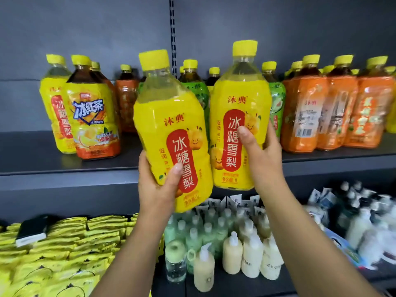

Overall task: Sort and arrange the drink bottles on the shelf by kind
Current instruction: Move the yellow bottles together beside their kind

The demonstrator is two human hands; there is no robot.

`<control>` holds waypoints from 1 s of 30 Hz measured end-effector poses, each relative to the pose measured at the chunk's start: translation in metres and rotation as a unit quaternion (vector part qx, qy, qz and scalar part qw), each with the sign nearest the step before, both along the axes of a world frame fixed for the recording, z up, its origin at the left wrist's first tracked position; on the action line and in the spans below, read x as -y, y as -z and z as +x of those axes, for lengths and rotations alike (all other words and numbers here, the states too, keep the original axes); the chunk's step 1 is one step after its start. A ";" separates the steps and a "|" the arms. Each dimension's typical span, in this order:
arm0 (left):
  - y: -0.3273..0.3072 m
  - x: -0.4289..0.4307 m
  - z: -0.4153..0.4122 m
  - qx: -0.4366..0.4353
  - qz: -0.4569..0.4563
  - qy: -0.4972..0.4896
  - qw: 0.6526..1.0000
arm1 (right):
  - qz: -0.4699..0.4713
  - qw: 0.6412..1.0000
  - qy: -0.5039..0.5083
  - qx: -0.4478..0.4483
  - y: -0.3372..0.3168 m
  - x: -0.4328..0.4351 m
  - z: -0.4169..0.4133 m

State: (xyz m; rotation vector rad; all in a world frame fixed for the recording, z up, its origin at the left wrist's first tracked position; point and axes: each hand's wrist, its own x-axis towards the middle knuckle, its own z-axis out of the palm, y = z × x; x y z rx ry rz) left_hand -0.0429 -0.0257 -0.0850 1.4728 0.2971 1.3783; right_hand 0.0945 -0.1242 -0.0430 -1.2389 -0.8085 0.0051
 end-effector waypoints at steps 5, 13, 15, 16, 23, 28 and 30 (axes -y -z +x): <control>0.004 0.021 0.002 -0.041 -0.088 0.123 0.988 | 0.007 0.999 0.010 -0.043 0.026 0.045 -0.010; 0.005 0.076 0.066 -0.087 -0.087 0.220 0.968 | 0.048 0.994 0.062 -0.074 0.034 0.129 0.028; 0.006 0.100 0.092 -0.089 -0.093 0.245 0.961 | 0.055 0.992 0.080 -0.076 0.038 0.158 0.046; 0.006 0.114 0.106 -0.089 -0.096 0.254 0.958 | 0.058 0.992 0.088 -0.075 0.038 0.173 0.056; 0.007 0.224 0.216 -0.098 -0.108 0.341 0.929 | 0.061 0.983 0.164 -0.064 0.041 0.297 0.140; 0.002 0.292 0.278 -0.103 -0.110 0.398 0.905 | 0.065 0.974 0.203 -0.082 0.045 0.372 0.194; -0.002 0.313 0.298 -0.099 -0.112 0.412 0.899 | 0.057 0.971 0.215 -0.083 0.046 0.390 0.212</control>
